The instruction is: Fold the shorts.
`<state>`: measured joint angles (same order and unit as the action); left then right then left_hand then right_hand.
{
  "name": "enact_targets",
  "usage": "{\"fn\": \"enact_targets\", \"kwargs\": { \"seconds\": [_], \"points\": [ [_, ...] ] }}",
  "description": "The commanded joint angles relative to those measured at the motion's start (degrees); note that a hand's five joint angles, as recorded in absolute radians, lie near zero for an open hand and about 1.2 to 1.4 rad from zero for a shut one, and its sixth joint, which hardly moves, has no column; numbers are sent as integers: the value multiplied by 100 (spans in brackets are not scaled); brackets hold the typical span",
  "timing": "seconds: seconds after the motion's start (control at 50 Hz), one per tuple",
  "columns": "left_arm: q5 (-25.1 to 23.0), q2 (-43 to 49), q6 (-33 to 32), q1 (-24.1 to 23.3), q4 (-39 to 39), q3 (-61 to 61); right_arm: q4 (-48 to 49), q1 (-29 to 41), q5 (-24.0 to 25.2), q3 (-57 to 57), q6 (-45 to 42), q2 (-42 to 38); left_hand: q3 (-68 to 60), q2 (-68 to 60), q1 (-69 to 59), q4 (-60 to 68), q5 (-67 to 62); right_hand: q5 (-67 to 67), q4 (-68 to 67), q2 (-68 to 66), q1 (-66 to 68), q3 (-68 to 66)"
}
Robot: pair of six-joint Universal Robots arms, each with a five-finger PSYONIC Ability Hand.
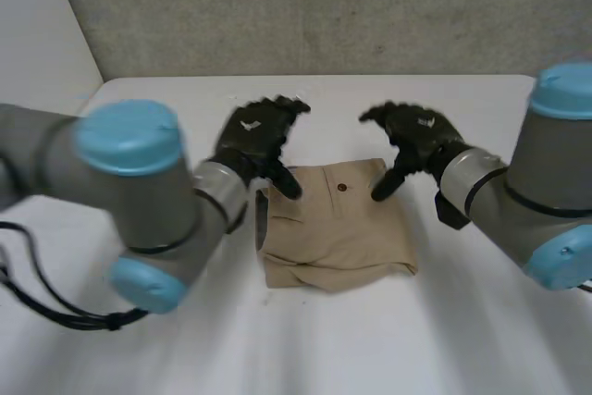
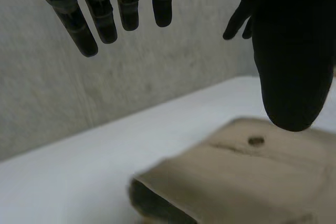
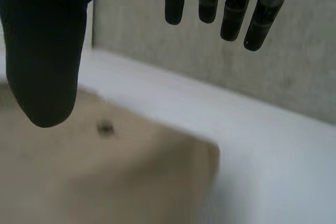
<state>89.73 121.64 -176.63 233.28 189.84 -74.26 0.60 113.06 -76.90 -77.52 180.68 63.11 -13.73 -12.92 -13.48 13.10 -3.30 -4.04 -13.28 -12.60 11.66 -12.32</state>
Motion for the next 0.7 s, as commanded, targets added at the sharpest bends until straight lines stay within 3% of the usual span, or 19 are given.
{"fn": "enact_targets", "kwargs": {
  "seconds": [0.02,0.2,0.32,0.48,0.62,0.7],
  "points": [
    [606,1213,-152,-195,-517,790,-227,41,-368,255,-884,-895,15,-66,-10,48,-28,404,328,260,-166,232],
    [861,1345,-758,-204,-825,255,-218,41,-580,9,-1657,-1055,49,-32,23,14,5,404,328,260,-166,232],
    [932,1275,-803,-230,-834,-36,-227,32,-589,-149,-2185,-1090,49,-32,23,14,5,404,328,260,-166,232],
    [1037,932,-803,-212,-808,-80,-235,32,-545,-219,-2247,-1011,49,-32,23,14,5,404,328,260,-166,232],
    [1046,450,-803,-221,-869,-176,-139,6,-580,-290,-2151,-170,116,35,91,-53,73,404,328,260,-166,232],
    [1037,-341,-776,-169,-878,-282,63,-12,-702,-316,-2020,358,116,35,91,-53,73,404,328,260,-166,232]
  ]
}}
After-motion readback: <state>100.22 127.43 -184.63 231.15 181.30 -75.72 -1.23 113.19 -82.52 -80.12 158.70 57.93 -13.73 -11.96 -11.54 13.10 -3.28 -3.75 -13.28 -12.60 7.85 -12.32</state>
